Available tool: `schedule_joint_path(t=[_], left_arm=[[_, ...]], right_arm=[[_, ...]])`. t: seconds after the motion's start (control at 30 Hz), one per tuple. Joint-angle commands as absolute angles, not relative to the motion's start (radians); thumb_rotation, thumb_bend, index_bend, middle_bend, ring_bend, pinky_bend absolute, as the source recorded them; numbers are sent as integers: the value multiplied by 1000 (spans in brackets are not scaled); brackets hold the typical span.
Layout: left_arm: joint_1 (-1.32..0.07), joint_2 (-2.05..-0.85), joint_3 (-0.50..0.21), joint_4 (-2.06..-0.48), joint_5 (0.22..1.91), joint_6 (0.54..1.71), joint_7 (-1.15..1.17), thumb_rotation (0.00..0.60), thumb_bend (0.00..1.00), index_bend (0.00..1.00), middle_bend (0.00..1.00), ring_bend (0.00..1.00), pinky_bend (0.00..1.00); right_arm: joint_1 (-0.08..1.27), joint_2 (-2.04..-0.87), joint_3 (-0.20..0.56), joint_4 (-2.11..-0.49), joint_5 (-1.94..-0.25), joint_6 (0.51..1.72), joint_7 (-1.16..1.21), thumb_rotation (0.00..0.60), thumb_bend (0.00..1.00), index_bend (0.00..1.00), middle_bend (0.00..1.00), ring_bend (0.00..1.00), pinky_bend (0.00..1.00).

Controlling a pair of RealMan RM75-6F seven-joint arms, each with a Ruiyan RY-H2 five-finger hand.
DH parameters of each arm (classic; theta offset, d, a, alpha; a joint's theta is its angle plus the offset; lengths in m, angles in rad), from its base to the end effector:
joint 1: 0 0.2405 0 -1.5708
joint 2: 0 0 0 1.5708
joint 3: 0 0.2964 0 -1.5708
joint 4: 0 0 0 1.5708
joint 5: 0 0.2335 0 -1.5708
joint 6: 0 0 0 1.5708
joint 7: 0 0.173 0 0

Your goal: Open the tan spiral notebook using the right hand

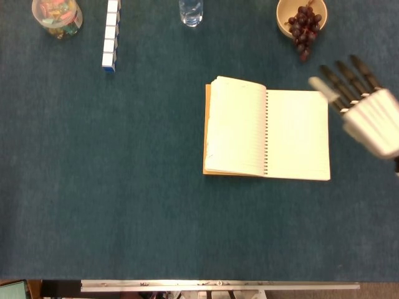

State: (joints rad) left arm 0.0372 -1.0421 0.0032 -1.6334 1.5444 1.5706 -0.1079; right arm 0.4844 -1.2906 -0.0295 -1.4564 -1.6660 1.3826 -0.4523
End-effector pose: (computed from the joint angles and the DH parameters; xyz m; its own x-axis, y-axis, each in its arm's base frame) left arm -0.3714 0.1585 0.1830 0.3503 0.0136 0.9365 0.9345 0.0616 -0.3505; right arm -0.2554 -0.3166 0.0661 0.7381 0.2186 0.6383 -0.4954 -0.4668 0.7326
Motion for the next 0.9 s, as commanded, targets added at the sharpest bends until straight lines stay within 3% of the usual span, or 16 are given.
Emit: schedule_joint_path(t=[0.03, 0.6, 0.9], left_arm=[[30, -1047, 2, -1631, 1546, 1562, -107, 600, 509, 317, 281, 166, 166], [5, -1081, -5, -1610, 1566, 1554, -116, 600, 509, 317, 283, 168, 166], [-7, -1088, -3, -1623, 1586, 1554, -106, 600, 509, 318, 284, 169, 166]], right_arm=[[424, -1239, -48, -1503, -1619, 1407, -466, 600, 141, 2, 119, 0, 23], [194, -1170, -53, -1526, -1516, 1561, -419, 600, 186, 157, 192, 40, 41], [113, -1180, -41, -1505, -1502, 1621, -361, 600, 188, 167, 201, 45, 45]])
